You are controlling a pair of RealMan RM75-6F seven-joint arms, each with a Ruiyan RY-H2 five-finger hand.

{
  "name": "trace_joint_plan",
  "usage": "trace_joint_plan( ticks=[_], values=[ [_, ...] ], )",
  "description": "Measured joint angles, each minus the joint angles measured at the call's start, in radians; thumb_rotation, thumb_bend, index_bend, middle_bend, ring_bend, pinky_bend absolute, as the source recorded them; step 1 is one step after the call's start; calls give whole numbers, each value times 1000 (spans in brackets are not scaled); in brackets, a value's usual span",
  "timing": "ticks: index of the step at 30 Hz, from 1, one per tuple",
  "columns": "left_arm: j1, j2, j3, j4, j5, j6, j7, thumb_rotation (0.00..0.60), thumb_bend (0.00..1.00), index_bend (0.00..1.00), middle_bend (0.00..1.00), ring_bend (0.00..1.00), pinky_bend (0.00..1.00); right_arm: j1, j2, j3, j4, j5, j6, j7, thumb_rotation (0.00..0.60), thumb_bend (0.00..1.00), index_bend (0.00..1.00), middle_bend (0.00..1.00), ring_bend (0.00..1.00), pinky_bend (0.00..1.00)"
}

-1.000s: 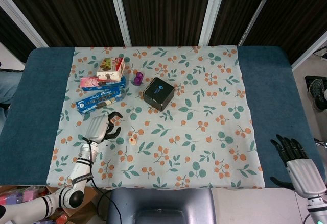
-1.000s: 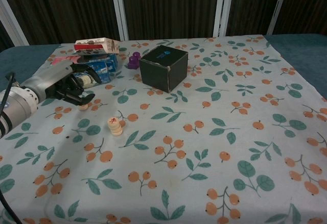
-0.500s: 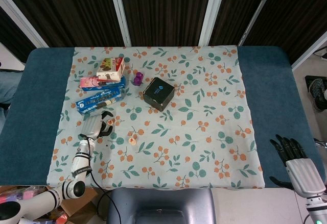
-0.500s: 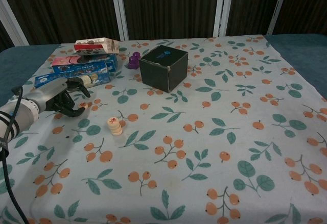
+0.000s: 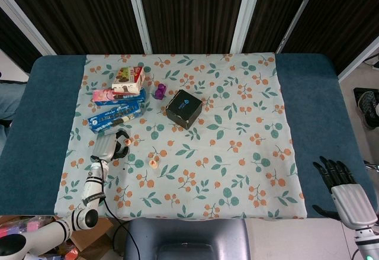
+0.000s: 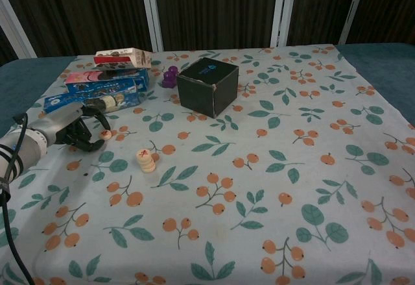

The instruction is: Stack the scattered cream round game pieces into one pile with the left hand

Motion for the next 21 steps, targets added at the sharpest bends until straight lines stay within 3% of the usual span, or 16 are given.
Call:
trace_joint_plan(
  ticks=[21],
  values=[
    [-2, -21, -5, 30, 10, -8, -10, 600, 403, 480, 1000, 1000, 1000, -1, 0, 1, 1, 1, 0, 2, 600, 175, 0, 0, 0, 0]
  ],
)
